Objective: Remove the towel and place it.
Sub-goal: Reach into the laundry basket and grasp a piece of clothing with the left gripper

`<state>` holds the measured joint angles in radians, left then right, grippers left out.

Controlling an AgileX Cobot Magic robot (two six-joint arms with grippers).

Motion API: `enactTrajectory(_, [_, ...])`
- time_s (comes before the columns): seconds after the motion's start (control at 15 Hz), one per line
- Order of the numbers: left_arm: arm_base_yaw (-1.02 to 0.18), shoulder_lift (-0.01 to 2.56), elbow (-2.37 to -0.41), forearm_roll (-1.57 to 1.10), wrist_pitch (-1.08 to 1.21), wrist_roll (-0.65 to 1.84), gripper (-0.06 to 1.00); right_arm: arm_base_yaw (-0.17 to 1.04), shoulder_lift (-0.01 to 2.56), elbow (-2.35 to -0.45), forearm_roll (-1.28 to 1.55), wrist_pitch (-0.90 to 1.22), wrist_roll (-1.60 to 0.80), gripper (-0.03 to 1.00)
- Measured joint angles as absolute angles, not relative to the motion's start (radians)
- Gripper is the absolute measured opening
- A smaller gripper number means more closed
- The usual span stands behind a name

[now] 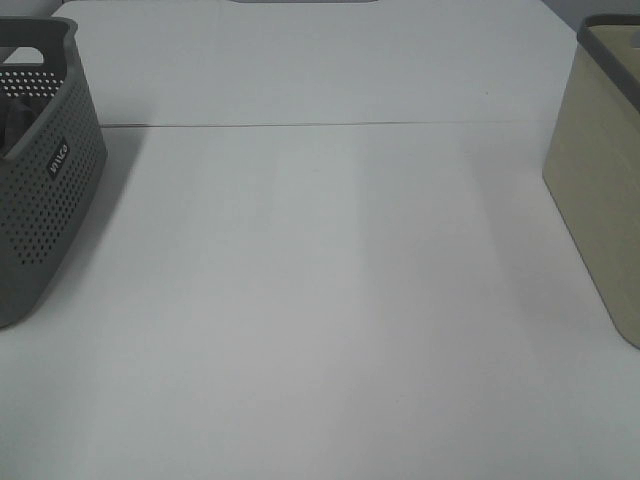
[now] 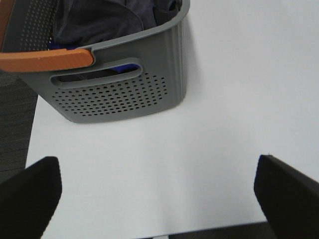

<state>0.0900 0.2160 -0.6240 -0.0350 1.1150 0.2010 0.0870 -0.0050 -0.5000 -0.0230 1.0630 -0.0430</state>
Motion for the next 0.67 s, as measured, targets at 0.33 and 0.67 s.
enactTrajectory(0.33, [0.090, 0.701, -0.979, -0.035, 1.207, 0.568, 0.99, 0.087, -0.005, -0.500, -0.023, 1.063, -0.043, 0.73])
enactTrajectory(0.67, [0.090, 1.098, -1.350, 0.056, 1.215, 0.823, 0.99, 0.087, -0.005, -0.500, -0.023, 1.063, -0.043, 0.73])
